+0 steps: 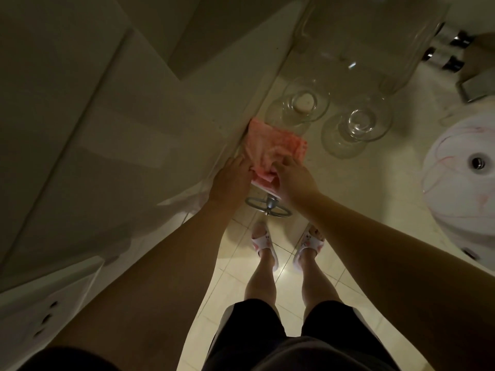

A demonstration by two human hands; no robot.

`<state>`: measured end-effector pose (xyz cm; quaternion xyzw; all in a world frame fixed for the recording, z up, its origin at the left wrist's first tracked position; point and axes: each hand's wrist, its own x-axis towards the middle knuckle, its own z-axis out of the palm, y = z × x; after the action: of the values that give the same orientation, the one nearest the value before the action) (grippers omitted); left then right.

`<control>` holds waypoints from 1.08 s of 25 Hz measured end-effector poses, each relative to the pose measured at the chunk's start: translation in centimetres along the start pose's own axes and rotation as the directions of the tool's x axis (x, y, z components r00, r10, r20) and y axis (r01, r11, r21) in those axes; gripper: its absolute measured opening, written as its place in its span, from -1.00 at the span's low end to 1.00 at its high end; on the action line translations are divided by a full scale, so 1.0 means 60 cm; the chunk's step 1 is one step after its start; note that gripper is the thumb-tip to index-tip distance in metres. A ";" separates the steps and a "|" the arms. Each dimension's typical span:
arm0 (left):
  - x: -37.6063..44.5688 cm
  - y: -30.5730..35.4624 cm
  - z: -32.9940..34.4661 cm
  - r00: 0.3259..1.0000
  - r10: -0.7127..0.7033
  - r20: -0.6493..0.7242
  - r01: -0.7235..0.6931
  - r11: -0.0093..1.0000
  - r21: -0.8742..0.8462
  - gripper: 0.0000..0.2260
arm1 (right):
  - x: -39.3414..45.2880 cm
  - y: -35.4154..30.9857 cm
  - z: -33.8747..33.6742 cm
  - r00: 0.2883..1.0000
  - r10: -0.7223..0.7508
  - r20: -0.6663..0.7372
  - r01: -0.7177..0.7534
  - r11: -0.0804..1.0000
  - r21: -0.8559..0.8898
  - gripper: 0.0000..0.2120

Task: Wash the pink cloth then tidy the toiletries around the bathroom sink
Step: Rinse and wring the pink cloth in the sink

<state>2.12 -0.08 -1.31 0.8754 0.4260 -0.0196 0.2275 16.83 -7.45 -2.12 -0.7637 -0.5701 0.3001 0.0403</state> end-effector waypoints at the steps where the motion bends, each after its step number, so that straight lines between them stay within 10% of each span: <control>1: -0.002 0.008 -0.009 1.000 -0.025 -0.009 0.024 0.998 -0.052 -0.86 | -0.002 0.002 -0.009 1.000 -0.005 -0.004 0.005 1.000 0.013 -0.64; 5: 0.001 0.048 -0.055 0.998 -0.055 -0.002 0.054 0.981 -0.186 -0.79 | -0.030 -0.018 -0.056 0.992 -0.032 -0.120 0.052 0.984 0.170 -0.46; 9: 0.013 0.098 -0.118 0.991 -0.059 0.117 0.095 0.937 -0.336 -0.76 | -0.062 -0.047 -0.121 0.968 -0.036 -0.247 0.110 0.949 0.296 -0.71; 19: -0.011 0.188 -0.161 0.969 -0.002 0.245 0.152 0.791 -0.593 -0.86 | -0.155 -0.019 -0.274 0.963 0.198 -0.180 -0.083 0.859 0.506 -0.79; 27: -0.042 0.302 -0.092 0.998 0.059 -0.025 -0.063 0.827 -0.559 -0.76 | -0.270 0.039 -0.334 0.865 0.390 -0.314 -0.128 0.778 0.615 -0.82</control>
<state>13.30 -9.33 11.12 0.7838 0.3855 0.1162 0.4727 26.16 -17.12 20.01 -0.8343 -0.3158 0.2868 0.3491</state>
